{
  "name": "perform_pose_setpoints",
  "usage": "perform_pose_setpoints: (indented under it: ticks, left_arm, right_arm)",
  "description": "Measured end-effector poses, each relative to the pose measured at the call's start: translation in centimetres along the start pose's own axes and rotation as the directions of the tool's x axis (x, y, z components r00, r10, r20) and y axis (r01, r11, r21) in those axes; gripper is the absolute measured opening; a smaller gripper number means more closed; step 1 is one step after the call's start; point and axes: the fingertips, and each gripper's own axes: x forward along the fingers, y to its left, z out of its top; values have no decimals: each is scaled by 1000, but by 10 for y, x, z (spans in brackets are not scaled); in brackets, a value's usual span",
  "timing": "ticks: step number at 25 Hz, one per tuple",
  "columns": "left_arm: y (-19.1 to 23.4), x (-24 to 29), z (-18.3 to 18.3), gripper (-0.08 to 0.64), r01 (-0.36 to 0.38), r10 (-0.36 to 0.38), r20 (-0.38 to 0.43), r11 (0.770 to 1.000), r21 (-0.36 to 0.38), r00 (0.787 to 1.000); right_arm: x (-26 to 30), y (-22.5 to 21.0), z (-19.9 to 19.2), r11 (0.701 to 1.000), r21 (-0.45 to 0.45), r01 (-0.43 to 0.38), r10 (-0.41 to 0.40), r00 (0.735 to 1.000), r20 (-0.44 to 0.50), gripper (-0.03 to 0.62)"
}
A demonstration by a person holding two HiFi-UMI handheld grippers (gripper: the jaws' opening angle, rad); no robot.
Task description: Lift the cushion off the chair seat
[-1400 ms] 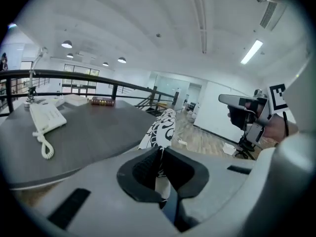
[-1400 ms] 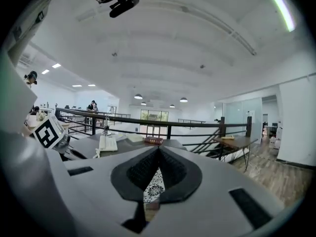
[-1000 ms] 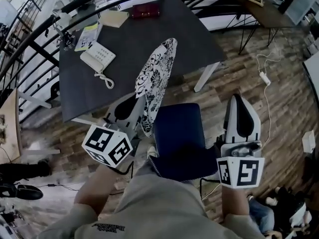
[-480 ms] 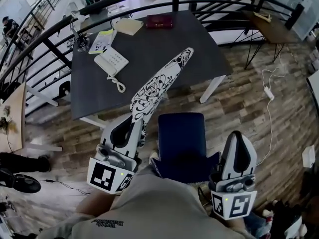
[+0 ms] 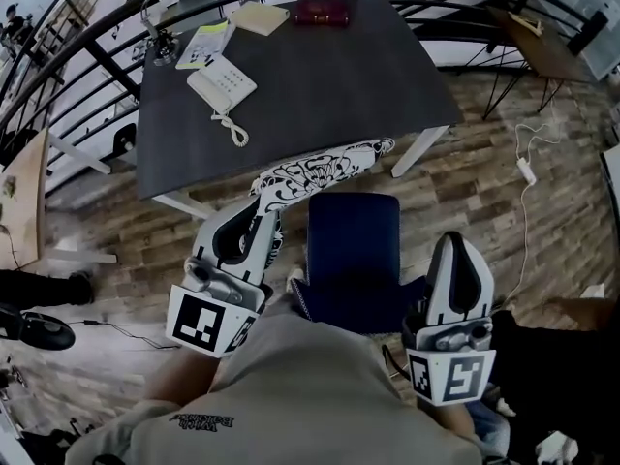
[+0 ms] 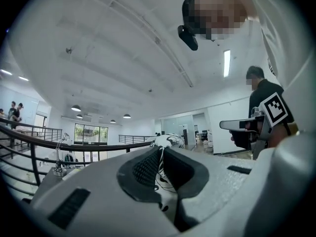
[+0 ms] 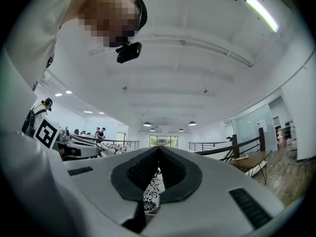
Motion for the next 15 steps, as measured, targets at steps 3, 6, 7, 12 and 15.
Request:
perform_pose_setpoints:
  ticks: [3, 6, 7, 12, 15]
  left_arm:
    - [0, -2, -2, 15, 2, -2, -7, 1000, -6, 1000]
    - [2, -4, -2, 15, 5, -5, -10, 1000, -4, 1000]
    - [2, -4, -2, 15, 6, -6, -10, 1000, -4, 1000]
    - [-4, -7, -4, 15, 13, -13, -14, 1000, -1, 1000]
    - [-7, -8, -4, 15, 16, -16, -18, 1000, 6, 1000]
  right_arm:
    - [1, 0, -4, 1000, 8, 0, 0, 1000, -18, 2]
    - [1, 4, -9, 1000, 16, 0, 0, 999, -35, 2]
    - [1, 4, -10, 1000, 16, -1, 2, 999, -39, 2]
    - [-3, 6, -15, 1000, 15, -7, 8, 999, -47, 2]
    - [-4, 6, -16, 1000, 12, -12, 13, 999, -46, 2]
